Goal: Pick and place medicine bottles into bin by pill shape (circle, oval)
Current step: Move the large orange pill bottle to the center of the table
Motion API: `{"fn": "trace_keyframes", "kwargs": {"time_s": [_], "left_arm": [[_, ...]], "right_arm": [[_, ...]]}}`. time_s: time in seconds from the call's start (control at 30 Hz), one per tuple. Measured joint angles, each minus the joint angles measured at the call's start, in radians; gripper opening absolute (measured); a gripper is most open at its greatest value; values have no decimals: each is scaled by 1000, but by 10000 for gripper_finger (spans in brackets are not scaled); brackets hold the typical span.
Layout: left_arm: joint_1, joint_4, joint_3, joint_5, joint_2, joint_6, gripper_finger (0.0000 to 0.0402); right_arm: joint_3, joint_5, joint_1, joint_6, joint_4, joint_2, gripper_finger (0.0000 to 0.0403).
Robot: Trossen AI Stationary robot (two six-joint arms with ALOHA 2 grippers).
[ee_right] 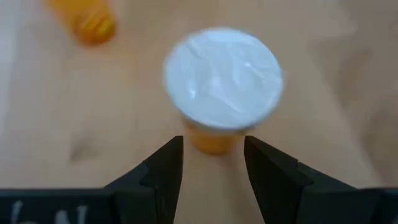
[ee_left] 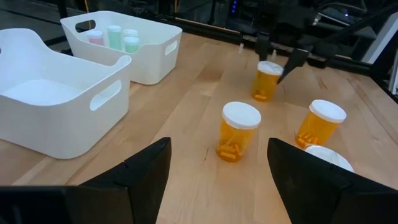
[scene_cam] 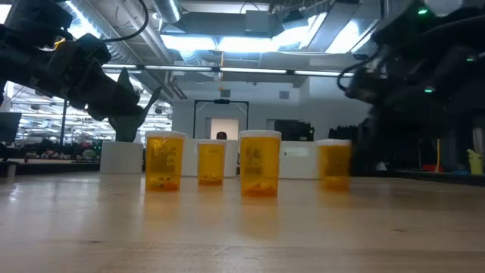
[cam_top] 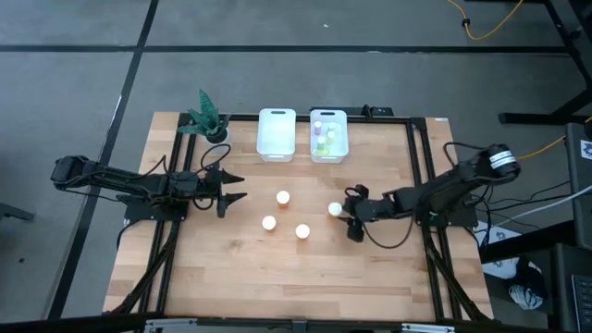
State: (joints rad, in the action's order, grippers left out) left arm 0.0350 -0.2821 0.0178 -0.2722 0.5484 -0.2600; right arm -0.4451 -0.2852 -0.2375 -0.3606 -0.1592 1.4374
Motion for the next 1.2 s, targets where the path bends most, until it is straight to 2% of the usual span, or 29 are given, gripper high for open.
{"fn": "trace_keyframes", "kwargs": {"time_s": [0.4, 0.57, 0.7, 0.9, 1.03, 1.2], "left_arm": [[0, 0, 0, 0, 0, 0, 259], [0, 0, 0, 0, 0, 0, 259], [0, 0, 0, 0, 0, 0, 259], [0, 0, 0, 0, 0, 0, 259], [0, -5, 0, 0, 0, -2, 259], [29, -44, 21, 0, 2, -27, 259]], "right_arm": [[-232, 7, 140, 175, -2, 209, 172], [-331, -10, 207, 187, 6, 300, 172], [-384, -9, 249, 188, 16, 323, 172], [-444, 34, 260, 179, 219, 256, 172], [-451, 95, 239, 123, 397, 158, 172], [-451, 96, 187, 30, 632, 24, 172]]}}
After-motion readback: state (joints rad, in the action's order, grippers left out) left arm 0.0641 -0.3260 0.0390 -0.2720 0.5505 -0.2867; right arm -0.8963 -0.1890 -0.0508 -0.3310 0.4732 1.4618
